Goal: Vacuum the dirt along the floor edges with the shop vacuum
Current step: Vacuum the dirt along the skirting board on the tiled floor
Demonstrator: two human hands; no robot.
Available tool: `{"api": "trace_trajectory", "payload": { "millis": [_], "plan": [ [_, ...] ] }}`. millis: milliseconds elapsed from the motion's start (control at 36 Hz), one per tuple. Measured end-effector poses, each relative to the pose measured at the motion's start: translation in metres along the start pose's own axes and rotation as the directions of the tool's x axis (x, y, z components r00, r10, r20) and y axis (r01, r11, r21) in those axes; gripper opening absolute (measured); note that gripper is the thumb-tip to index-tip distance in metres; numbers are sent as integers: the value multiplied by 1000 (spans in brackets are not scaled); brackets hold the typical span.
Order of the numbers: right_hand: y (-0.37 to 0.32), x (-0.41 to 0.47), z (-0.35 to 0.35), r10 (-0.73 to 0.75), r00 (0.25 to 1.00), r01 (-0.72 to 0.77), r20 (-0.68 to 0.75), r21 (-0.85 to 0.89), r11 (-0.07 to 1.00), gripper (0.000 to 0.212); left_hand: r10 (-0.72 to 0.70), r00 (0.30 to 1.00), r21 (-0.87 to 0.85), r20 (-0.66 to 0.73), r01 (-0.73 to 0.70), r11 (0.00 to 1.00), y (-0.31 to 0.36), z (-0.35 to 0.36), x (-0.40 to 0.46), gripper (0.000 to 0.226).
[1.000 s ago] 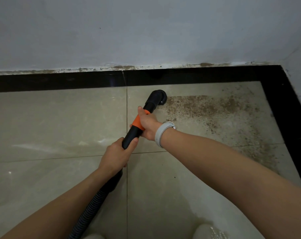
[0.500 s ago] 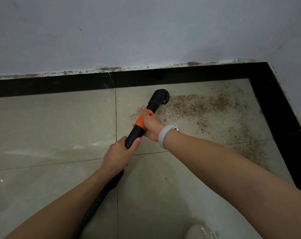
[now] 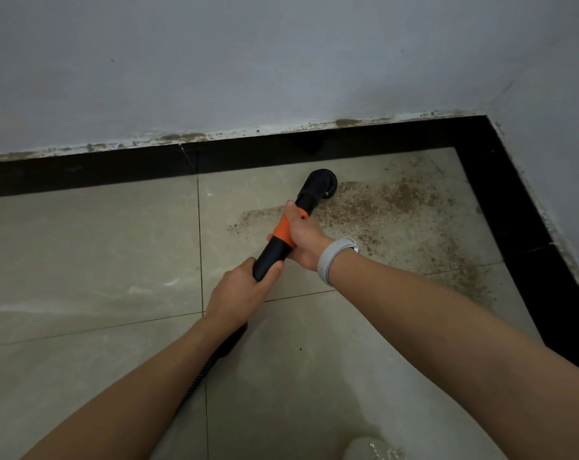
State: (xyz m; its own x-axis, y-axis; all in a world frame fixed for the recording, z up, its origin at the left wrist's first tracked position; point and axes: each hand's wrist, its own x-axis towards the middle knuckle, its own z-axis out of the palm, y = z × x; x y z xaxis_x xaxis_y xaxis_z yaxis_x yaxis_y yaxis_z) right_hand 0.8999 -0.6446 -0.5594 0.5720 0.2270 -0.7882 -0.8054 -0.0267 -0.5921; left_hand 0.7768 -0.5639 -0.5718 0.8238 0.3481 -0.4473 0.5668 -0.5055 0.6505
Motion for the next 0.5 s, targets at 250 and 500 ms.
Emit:
{"api": "trace_trajectory", "payload": {
  "millis": [250,500],
  "plan": [
    [-11,4,-31,-13,999,17,-49,78,997,32,38,998,22,44,-39,999,22,18,12,45],
    [-38,10,-78,-39,988,57,-152,118,991,29,104,983,39,152,-111,993,65,42,33,45]
  ]
}}
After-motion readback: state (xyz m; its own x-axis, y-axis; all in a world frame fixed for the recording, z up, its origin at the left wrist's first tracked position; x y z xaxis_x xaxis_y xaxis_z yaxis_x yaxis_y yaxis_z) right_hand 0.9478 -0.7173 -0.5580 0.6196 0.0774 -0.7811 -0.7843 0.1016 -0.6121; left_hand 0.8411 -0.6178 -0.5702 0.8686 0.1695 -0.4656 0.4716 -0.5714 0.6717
